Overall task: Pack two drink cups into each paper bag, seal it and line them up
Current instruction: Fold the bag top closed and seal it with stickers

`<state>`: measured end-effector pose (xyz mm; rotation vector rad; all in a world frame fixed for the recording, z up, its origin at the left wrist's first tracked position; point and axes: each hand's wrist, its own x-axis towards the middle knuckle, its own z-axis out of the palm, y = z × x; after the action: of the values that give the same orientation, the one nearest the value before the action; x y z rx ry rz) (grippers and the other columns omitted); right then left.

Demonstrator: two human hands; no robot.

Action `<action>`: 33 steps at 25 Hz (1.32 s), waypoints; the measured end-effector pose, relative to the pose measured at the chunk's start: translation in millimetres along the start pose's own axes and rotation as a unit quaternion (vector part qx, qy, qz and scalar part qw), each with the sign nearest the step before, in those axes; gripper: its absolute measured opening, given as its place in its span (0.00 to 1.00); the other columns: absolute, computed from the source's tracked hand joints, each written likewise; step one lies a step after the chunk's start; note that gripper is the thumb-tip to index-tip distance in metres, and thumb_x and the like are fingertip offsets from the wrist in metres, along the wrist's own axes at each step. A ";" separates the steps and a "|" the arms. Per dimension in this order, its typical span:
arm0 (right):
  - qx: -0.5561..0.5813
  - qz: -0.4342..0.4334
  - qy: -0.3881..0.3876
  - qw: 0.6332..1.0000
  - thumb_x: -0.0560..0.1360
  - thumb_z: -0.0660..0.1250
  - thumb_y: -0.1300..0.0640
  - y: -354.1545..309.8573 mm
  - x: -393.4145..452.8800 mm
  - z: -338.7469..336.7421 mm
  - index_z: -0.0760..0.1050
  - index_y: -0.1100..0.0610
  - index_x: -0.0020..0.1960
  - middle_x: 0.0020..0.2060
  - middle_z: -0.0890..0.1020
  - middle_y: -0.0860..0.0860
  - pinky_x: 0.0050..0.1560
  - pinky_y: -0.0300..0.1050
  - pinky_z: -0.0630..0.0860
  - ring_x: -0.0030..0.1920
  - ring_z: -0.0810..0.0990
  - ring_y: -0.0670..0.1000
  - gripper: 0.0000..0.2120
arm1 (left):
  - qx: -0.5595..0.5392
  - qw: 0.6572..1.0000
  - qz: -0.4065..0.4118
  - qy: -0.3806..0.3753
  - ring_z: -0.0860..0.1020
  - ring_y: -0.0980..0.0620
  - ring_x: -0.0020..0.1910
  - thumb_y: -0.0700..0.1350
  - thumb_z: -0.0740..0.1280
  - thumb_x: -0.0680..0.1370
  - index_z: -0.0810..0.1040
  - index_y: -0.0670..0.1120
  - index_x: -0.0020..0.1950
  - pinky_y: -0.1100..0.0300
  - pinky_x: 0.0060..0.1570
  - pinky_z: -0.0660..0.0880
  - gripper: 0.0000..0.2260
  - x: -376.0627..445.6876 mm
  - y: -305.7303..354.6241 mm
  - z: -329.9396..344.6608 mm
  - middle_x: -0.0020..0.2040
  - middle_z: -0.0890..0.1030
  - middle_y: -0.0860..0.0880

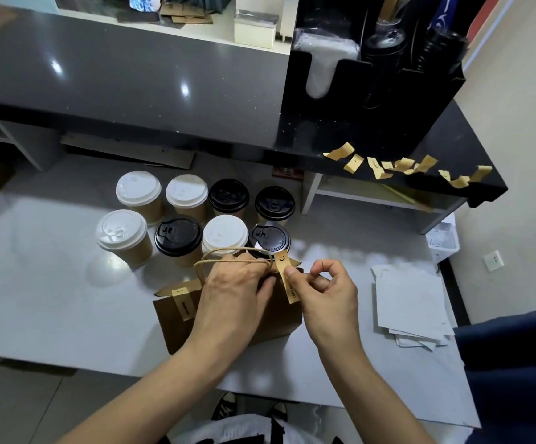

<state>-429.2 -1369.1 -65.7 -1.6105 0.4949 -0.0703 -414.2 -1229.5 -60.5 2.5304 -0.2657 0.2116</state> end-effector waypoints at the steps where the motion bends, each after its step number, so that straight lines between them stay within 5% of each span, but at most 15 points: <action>1: -0.003 -0.001 0.002 1.000 0.74 0.77 0.55 0.4 0.1 0.8 0.68 0.53 0.44 0.36 0.87 0.52 0.41 0.45 0.76 0.33 0.81 0.48 0.16 | -0.001 1.000 0.005 0.005 0.80 0.49 0.48 0.45 0.75 0.74 0.85 0.50 0.50 0.52 0.52 0.78 0.06 -0.3 0.0 0.1 0.46 0.84 0.53; 10: -0.007 0.001 0.017 1.000 0.73 0.77 0.55 4.1 2.5 3.2 0.67 0.53 0.42 0.33 0.86 0.50 0.34 0.33 0.72 0.31 0.78 0.45 0.17 | -0.049 0.998 0.040 0.009 0.76 0.52 0.45 0.42 0.75 0.73 0.75 0.50 0.49 0.58 0.47 0.72 0.11 -3.5 -2.3 -3.9 0.43 0.77 0.54; 17: -0.015 -0.008 0.025 1.000 0.73 0.78 0.54 2.7 3.3 3.8 0.67 0.53 0.41 0.32 0.85 0.50 0.32 0.33 0.71 0.29 0.76 0.44 0.19 | -0.044 0.996 0.072 -0.016 0.79 0.48 0.53 0.40 0.72 0.76 0.80 0.52 0.61 0.51 0.54 0.75 0.15 -2.4 -0.6 -7.1 0.52 0.80 0.52; 33: -0.098 0.012 -0.031 0.995 0.73 0.78 0.50 3.7 3.5 -12.8 0.69 0.51 0.47 0.35 0.87 0.46 0.37 0.37 0.73 0.33 0.81 0.43 0.16 | -0.050 0.997 0.047 -0.026 0.78 0.47 0.53 0.42 0.70 0.77 0.85 0.50 0.53 0.47 0.56 0.74 0.07 4.5 -3.6 -0.5 0.50 0.81 0.52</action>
<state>-431.3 -1382.4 -68.7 -1.7923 0.4842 0.0476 -409.1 -1226.9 -61.1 2.4299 -0.4070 0.1643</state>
